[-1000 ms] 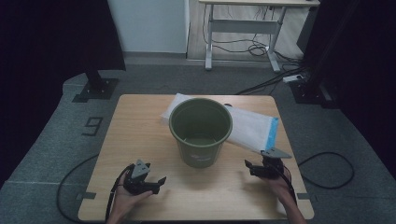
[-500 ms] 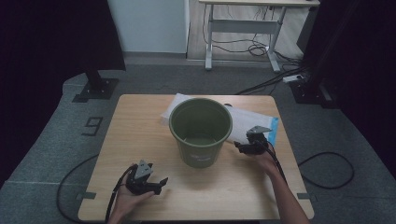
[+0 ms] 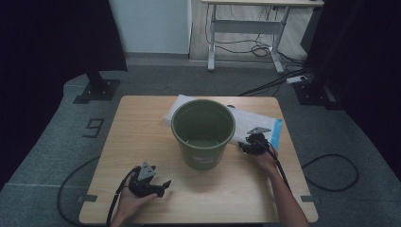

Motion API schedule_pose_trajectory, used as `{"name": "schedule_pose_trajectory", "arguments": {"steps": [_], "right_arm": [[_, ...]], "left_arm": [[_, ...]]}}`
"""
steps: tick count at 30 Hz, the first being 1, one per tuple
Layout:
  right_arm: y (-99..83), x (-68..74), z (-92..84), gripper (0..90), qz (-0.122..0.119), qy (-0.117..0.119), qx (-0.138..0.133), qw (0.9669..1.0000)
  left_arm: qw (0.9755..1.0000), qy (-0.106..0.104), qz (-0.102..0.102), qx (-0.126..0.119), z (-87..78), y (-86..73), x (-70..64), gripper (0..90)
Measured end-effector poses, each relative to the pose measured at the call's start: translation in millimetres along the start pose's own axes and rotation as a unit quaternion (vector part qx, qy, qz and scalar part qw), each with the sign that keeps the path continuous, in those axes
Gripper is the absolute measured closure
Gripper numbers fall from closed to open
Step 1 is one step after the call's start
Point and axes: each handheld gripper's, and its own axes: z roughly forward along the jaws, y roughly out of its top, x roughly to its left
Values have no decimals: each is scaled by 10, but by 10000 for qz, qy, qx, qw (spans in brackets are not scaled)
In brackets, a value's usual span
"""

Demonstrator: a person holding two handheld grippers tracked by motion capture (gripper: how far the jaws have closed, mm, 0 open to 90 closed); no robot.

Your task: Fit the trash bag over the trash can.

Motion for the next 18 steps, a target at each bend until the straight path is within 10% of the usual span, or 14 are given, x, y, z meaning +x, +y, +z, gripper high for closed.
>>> {"name": "schedule_pose_trajectory", "arguments": {"steps": [3, 18], "right_arm": [[-44, 8, -42, 871, -23, 50, -46, 10000], [-467, 82, -735, 882, 24, 14, -431, 9991]], "left_arm": [[10000, -36, -75, -2, 7, -37, 12, 148], [9999, -5, -104, 73, 16, -66, 10, 151]]}}
